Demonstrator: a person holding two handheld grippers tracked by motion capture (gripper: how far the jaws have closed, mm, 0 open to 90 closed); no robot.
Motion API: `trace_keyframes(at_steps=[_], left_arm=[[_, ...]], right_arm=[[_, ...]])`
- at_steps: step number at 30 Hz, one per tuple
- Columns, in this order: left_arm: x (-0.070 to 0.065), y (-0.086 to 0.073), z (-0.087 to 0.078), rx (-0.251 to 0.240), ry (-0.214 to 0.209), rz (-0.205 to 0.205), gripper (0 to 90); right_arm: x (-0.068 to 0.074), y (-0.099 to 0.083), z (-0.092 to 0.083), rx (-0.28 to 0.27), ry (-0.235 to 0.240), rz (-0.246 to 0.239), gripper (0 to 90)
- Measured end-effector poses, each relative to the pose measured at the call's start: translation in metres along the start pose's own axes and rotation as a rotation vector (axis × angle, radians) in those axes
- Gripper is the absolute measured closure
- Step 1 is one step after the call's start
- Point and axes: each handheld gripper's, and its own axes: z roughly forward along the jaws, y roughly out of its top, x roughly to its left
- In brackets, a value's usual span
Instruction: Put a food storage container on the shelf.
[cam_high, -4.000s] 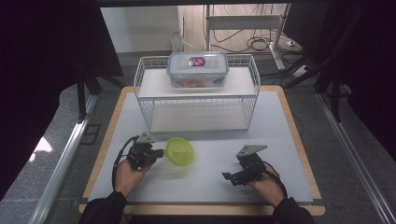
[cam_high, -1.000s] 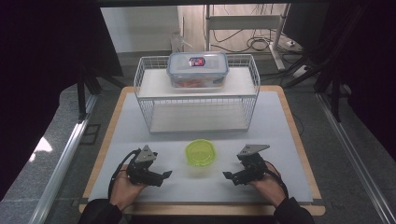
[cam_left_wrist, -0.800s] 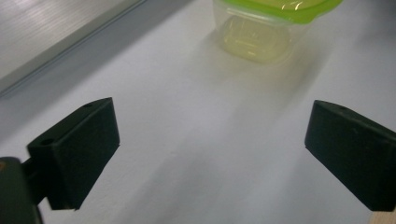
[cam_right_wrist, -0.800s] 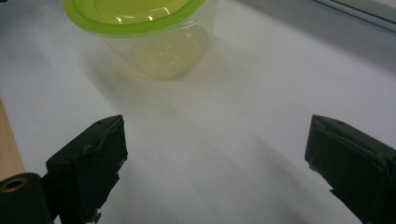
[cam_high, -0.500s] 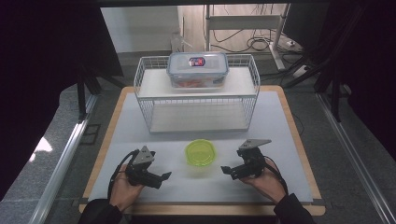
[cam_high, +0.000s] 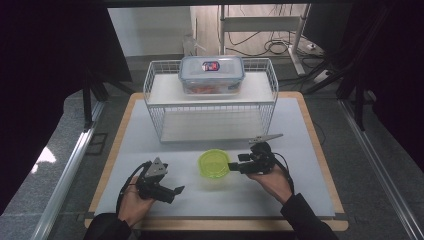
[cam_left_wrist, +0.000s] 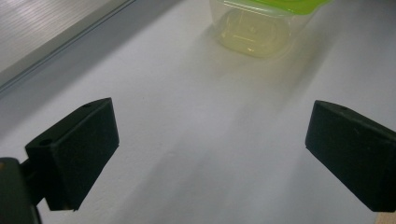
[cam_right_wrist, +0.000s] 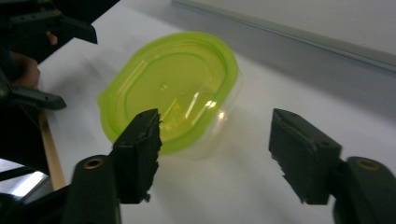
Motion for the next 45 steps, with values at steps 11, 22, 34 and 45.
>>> trace_keyframes(at_steps=[11, 22, 34, 45], left_arm=[[-0.002, 0.000, 0.001, 0.008, -0.006, 0.007, 3.5], [-0.003, 0.000, 0.003, 0.015, -0.011, 0.017, 3.8], [-0.003, 0.000, 0.002, 0.013, -0.004, 0.021, 3.9], [0.000, 0.000, -0.001, -0.005, 0.009, 0.003, 3.7]], right_arm=[[-0.018, 0.012, 0.023, 0.049, 0.081, 0.145, 60.9], [-0.028, 0.011, 0.026, 0.064, 0.195, 0.288, 75.9], [-0.018, 0.014, 0.027, 0.049, 0.207, 0.247, 81.4], [-0.016, 0.023, 0.009, -0.016, 0.211, 0.226, 81.6]])
